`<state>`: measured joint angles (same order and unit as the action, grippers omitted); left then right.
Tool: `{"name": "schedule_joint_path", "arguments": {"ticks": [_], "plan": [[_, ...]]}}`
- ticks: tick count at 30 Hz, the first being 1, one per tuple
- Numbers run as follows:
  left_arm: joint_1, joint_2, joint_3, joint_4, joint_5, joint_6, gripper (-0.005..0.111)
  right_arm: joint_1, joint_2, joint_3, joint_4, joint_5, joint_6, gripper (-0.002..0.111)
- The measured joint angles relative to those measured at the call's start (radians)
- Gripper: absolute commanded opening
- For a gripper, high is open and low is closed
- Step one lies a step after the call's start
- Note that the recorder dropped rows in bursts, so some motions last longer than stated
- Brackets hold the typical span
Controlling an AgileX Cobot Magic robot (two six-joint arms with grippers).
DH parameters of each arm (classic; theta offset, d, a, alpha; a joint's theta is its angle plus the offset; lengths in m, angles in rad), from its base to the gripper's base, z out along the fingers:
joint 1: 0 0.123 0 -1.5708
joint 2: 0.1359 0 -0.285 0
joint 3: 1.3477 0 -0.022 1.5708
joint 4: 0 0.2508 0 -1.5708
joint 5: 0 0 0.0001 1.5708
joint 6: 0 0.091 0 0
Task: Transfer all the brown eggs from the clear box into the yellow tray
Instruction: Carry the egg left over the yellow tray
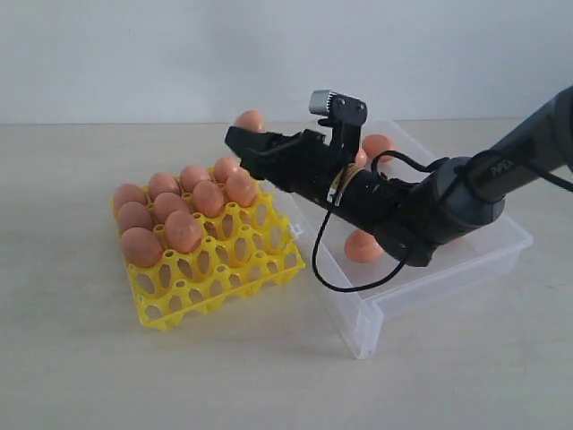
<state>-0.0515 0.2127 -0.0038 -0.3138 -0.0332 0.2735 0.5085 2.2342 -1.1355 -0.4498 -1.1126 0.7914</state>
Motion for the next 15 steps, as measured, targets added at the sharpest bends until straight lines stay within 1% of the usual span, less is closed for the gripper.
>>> {"name": "schedule_joint_path", "arguments": {"ticks": [5, 9, 13, 15], "plan": [[0.000, 0.000, 0.000, 0.000, 0.000, 0.000, 0.004, 0.007, 0.002, 0.002, -0.173, -0.001, 0.174, 0.000], [0.000, 0.000, 0.000, 0.000, 0.000, 0.000, 0.004, 0.042, 0.000, 0.002, -0.228, 0.039, 0.244, 0.000], [0.000, 0.000, 0.000, 0.000, 0.000, 0.000, 0.004, 0.094, 0.002, 0.002, -0.252, 0.112, 0.251, 0.000], [0.000, 0.000, 0.000, 0.000, 0.000, 0.000, 0.004, 0.119, 0.004, 0.002, -0.269, 0.186, 0.183, 0.000]]}}
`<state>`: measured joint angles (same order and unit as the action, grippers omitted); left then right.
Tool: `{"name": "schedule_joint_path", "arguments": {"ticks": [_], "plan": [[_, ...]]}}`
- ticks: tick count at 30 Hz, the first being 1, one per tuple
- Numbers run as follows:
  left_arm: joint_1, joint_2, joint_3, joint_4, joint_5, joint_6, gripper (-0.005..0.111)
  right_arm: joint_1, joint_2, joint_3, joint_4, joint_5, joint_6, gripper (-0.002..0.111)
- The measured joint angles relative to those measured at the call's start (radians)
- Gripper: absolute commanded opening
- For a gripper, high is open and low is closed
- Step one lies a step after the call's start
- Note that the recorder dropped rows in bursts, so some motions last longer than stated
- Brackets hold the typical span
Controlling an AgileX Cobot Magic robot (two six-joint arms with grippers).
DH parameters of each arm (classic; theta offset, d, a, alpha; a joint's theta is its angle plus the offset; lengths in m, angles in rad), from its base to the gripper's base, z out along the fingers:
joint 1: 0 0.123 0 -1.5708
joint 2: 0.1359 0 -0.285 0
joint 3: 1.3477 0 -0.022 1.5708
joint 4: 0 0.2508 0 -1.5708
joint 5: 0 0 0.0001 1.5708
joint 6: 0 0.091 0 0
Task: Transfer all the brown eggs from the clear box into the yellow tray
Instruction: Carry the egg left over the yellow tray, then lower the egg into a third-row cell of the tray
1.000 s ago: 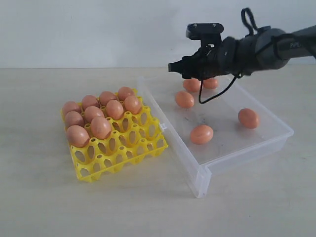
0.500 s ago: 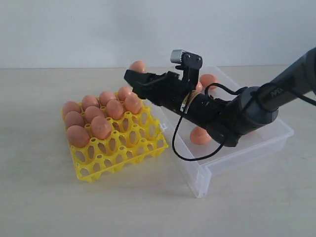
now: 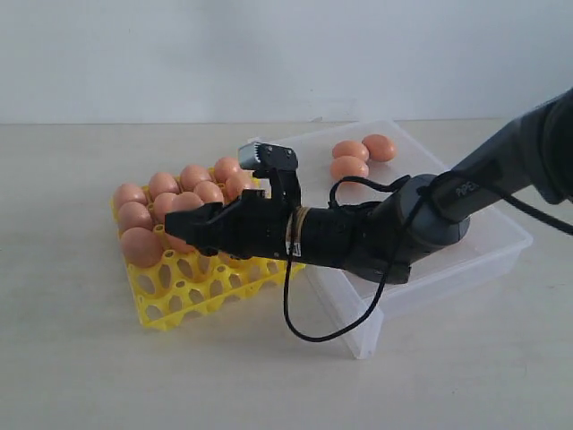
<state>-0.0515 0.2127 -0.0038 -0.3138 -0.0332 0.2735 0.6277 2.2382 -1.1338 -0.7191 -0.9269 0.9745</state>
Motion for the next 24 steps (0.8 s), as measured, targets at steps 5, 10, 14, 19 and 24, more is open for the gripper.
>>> {"name": "schedule_joint_path", "arguments": {"ticks": [5, 10, 14, 19, 24], "plan": [[0.000, 0.000, 0.000, 0.000, 0.000, 0.000, 0.004, 0.003, -0.028, 0.000, -0.014, 0.152, -0.143, 0.000], [0.000, 0.000, 0.000, 0.000, 0.000, 0.000, 0.004, 0.003, -0.090, 0.000, 0.045, 0.311, -0.292, 0.000], [0.000, 0.000, 0.000, 0.000, 0.000, 0.000, 0.004, 0.003, -0.090, 0.000, 0.059, 0.336, -0.299, 0.000], [0.000, 0.000, 0.000, 0.000, 0.000, 0.000, 0.004, 0.003, -0.090, 0.000, 0.080, 0.336, -0.295, 0.000], [0.000, 0.000, 0.000, 0.000, 0.000, 0.000, 0.004, 0.003, -0.090, -0.022, 0.090, 0.357, -0.237, 0.000]]}}
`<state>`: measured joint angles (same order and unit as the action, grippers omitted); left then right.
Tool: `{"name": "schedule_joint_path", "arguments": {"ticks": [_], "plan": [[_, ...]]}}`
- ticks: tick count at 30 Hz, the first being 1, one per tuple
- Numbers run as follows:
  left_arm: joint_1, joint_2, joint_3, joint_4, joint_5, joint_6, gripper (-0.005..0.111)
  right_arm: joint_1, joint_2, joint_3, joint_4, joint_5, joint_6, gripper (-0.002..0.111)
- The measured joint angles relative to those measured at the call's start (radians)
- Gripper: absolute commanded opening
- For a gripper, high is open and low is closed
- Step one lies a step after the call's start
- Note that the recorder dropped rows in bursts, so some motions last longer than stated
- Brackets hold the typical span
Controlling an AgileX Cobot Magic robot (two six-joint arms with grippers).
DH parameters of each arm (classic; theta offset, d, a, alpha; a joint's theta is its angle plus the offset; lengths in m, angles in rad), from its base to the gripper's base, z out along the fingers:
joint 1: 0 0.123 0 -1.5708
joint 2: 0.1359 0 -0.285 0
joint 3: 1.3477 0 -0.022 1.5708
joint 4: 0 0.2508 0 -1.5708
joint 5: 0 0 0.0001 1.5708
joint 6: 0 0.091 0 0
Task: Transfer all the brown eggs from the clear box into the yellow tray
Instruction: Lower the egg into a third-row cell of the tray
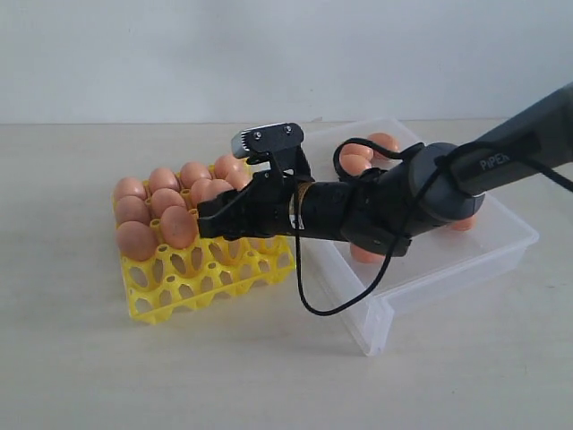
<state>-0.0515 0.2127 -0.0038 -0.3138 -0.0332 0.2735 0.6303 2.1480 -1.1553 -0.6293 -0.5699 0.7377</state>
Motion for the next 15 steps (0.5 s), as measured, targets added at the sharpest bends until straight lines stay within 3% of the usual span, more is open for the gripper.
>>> {"name": "schedule_joint_path", "arguments": {"ticks": [6, 15], "plan": [[0.000, 0.000, 0.000, 0.000, 0.000, 0.000, 0.004, 0.027, -0.002, -0.033, -0.025, 0.143, 0.031, 0.000], [0.000, 0.000, 0.000, 0.000, 0.000, 0.000, 0.004, 0.099, -0.002, -0.120, -0.042, 0.221, 0.041, 0.000]]}}
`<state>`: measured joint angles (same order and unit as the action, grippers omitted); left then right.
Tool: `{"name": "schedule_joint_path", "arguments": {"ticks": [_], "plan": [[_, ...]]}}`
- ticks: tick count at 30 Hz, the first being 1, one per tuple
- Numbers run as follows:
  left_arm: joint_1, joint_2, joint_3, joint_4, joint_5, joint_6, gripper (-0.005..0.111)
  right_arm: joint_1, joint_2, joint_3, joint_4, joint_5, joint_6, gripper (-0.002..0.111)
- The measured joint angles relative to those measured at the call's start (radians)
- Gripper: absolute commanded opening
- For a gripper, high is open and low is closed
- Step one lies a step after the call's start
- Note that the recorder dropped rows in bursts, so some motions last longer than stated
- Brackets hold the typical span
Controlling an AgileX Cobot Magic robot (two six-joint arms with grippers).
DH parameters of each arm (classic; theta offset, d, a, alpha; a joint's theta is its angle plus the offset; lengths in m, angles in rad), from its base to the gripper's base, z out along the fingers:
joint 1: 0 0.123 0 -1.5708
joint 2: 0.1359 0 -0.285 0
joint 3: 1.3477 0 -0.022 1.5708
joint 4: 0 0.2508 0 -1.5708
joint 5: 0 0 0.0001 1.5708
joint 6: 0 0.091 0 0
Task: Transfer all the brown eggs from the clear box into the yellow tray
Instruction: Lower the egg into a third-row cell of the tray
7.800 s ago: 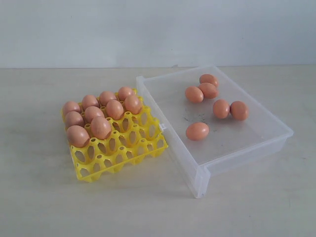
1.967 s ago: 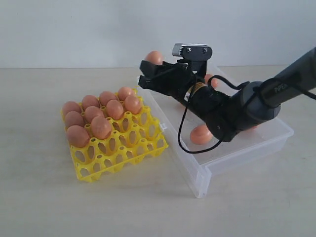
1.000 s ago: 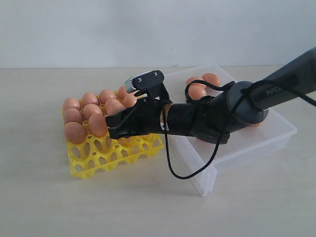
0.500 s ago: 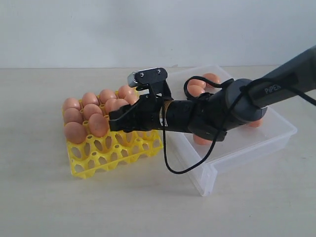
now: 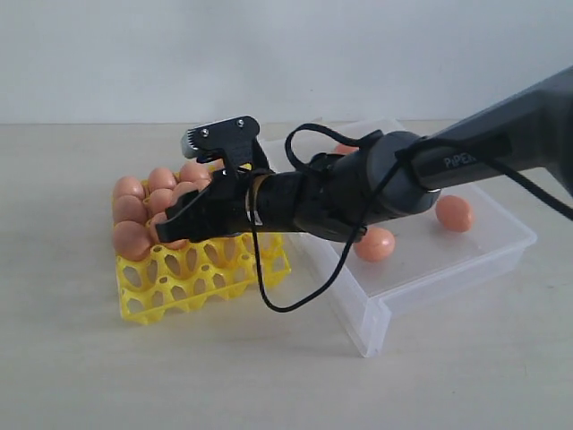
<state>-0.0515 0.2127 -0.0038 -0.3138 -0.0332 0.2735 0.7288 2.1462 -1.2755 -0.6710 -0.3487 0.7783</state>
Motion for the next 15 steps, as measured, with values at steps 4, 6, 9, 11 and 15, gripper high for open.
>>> {"name": "schedule_joint_path", "arguments": {"ticks": [4, 6, 9, 11, 15], "plan": [[0.000, 0.000, 0.000, 0.000, 0.000, 0.000, 0.004, 0.012, 0.000, -0.035, 0.000, 0.084, 0.011, 0.000], [0.000, 0.000, 0.000, 0.000, 0.000, 0.000, 0.004, 0.012, 0.000, -0.037, 0.002, 0.127, 0.013, 0.000], [0.000, 0.000, 0.000, 0.000, 0.000, 0.000, 0.004, 0.012, 0.000, -0.037, 0.002, 0.170, 0.015, 0.000], [0.000, 0.000, 0.000, 0.000, 0.000, 0.000, 0.004, 0.013, 0.000, -0.037, 0.002, 0.190, 0.015, 0.000], [0.000, 0.000, 0.000, 0.000, 0.000, 0.000, 0.004, 0.019, 0.000, -0.037, 0.002, 0.220, 0.018, 0.000]]}}
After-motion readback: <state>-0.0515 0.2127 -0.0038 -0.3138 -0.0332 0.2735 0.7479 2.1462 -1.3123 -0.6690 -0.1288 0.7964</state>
